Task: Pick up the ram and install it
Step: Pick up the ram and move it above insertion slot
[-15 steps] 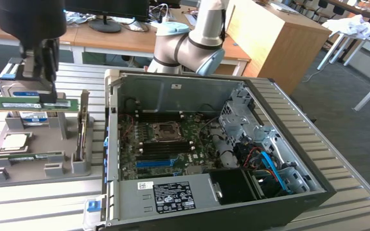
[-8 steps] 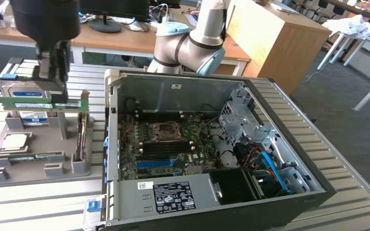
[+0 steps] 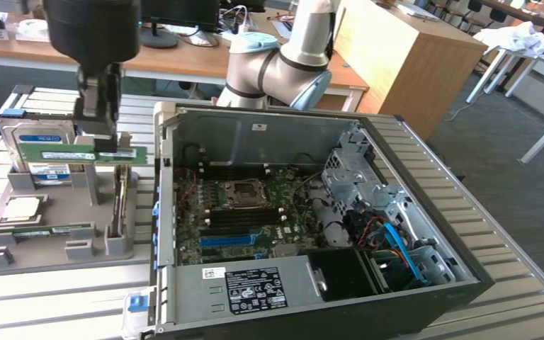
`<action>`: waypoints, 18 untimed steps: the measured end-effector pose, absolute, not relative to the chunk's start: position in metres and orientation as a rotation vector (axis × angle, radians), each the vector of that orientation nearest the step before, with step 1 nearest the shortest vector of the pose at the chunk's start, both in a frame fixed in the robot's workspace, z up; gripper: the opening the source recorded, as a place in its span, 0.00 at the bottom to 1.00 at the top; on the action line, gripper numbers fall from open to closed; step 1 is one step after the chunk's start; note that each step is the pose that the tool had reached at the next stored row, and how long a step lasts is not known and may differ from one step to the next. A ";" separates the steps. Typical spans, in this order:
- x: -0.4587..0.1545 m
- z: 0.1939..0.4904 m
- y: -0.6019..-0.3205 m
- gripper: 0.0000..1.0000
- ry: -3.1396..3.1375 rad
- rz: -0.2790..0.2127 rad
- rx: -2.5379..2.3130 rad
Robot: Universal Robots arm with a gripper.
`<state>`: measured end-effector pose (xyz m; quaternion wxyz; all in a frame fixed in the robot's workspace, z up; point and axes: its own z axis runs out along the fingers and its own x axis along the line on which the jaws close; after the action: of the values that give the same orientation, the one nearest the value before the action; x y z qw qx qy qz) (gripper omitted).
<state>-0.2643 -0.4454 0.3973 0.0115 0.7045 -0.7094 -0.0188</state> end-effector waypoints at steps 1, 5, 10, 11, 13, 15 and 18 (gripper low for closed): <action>-0.262 0.397 -0.445 0.12 -2.212 -0.059 2.197; -0.252 0.397 -0.445 0.12 -2.211 -0.061 2.196; -0.240 0.397 -0.445 0.12 -2.211 -0.063 2.195; -0.237 0.397 -0.445 0.12 -2.210 -0.063 2.195; -0.232 0.397 -0.445 0.12 -2.210 -0.064 2.195; -0.226 0.397 -0.445 0.12 -2.209 -0.065 2.194; -0.218 0.397 -0.445 0.12 -2.209 -0.066 2.194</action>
<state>-0.2179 -0.4454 0.3972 0.0139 0.7044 -0.7094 -0.0213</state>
